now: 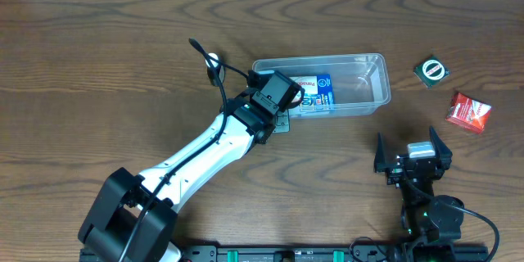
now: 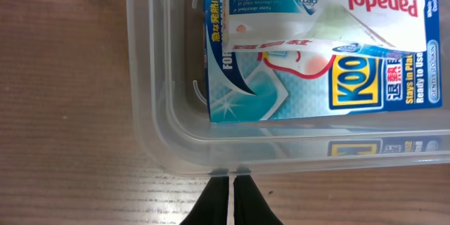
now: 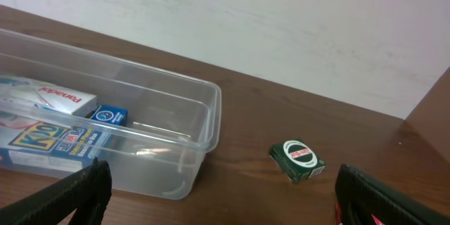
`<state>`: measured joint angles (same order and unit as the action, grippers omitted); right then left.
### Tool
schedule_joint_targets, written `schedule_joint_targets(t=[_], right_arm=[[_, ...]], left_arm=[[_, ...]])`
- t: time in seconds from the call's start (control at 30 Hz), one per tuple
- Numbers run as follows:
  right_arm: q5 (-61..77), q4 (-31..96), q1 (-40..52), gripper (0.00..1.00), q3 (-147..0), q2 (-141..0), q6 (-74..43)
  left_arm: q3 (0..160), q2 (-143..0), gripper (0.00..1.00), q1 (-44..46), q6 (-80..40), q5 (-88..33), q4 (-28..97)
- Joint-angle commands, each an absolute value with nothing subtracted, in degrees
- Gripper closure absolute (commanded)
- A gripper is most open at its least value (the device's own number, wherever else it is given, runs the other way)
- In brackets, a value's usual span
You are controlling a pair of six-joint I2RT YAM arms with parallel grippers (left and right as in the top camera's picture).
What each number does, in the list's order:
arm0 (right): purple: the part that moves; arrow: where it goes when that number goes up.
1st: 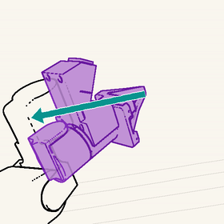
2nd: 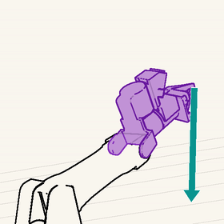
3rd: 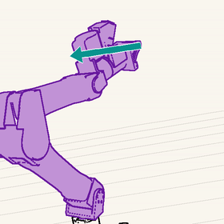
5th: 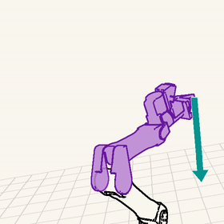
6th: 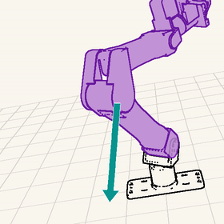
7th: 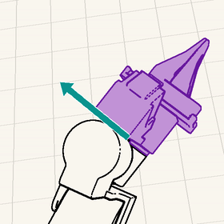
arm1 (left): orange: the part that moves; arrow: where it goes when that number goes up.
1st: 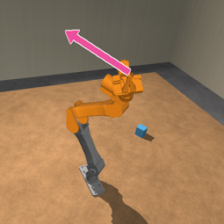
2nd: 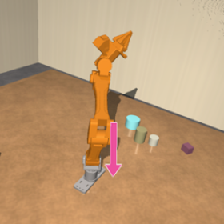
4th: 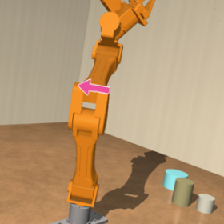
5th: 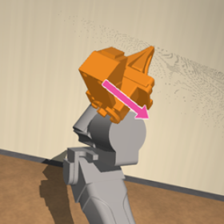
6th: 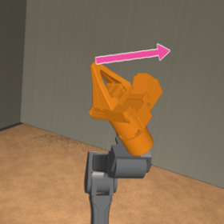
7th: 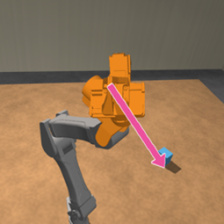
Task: Pack container
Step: 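Withdraw the left gripper from the container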
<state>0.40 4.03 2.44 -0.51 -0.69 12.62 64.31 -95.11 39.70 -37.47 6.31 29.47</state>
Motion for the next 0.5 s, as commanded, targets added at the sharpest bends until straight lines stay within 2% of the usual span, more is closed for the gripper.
schedule_joint_targets(t=[0.0, 0.2, 0.37, 0.47], right_arm=[[0.38, 4.19, 1.85, 0.01, -0.32, -0.38, 13.37], [0.38, 4.19, 1.85, 0.01, -0.32, -0.38, 13.37], [0.38, 4.19, 1.85, 0.01, -0.32, -0.38, 13.37], [0.38, 4.19, 1.85, 0.01, -0.32, -0.38, 13.37]], left_arm=[[63.99, -95.31, 0.94, 39.57, -36.69, 8.40, 29.50], [64.10, -92.88, 0.94, 39.57, -36.69, 8.40, 33.69], [64.10, -84.97, 0.94, 39.55, -34.87, 9.19, 35.97], [64.10, -78.81, 0.94, 39.53, -34.13, 17.76, 35.94]])
